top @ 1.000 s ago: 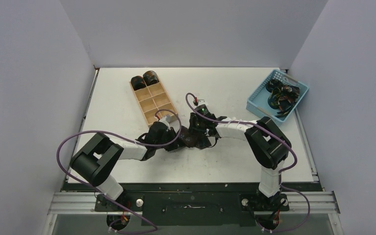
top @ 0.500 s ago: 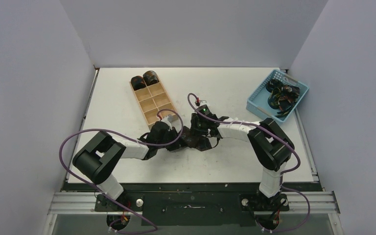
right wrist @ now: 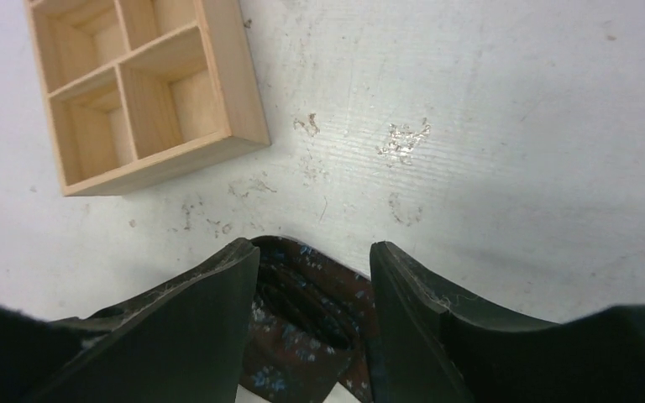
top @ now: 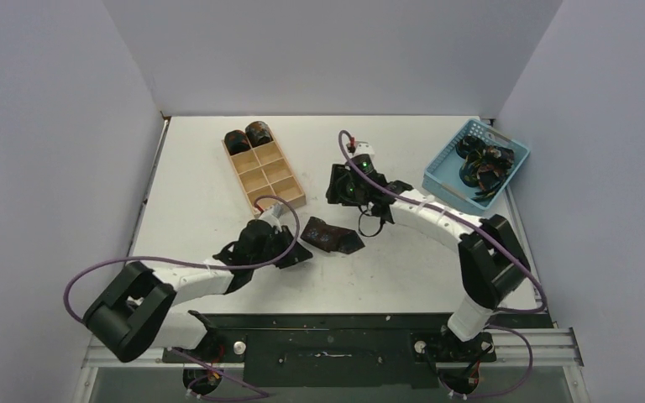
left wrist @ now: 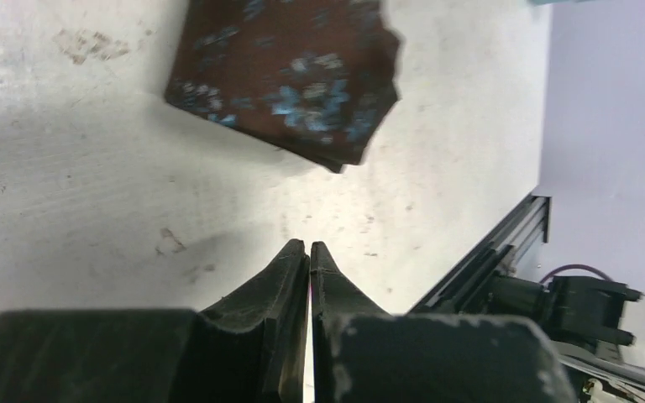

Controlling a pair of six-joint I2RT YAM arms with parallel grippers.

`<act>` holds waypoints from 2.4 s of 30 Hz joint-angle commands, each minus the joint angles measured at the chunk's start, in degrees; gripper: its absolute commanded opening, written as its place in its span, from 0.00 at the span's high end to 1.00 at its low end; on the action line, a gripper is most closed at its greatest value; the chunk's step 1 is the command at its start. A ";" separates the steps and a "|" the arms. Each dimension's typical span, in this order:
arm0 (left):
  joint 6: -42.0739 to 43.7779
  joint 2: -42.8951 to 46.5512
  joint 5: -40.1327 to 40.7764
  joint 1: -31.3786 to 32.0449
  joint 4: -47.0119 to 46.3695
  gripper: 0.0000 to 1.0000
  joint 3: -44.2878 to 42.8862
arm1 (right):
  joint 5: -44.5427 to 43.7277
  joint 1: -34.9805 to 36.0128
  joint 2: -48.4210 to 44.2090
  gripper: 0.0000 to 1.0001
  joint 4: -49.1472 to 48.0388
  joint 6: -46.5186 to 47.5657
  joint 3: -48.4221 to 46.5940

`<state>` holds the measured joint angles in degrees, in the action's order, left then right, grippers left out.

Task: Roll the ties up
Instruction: Roll the tie at the center of the board, then move the storage box to the center of the board.

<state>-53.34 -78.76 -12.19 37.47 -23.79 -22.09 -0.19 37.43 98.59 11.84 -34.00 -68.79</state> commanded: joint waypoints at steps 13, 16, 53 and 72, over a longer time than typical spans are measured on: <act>-1.38 42.93 25.28 -5.10 23.27 0.15 4.90 | -0.34 4.65 -24.08 0.64 -22.29 -3.60 38.75; -2.78 43.81 17.88 -10.86 23.39 0.02 6.10 | -0.94 5.80 -25.24 0.65 -25.10 -3.81 40.69; -0.36 13.06 -3.41 -11.92 1.96 0.02 -2.45 | 9.25 -2.92 -17.89 0.54 -18.46 -2.61 28.00; 4.91 2.08 -7.57 -12.89 7.00 0.04 -9.29 | 11.30 0.47 -6.15 0.61 -21.48 -3.71 22.10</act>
<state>-49.89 -75.40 -17.23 25.02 -15.55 -29.23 11.44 38.61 90.11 -6.81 -37.39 -45.54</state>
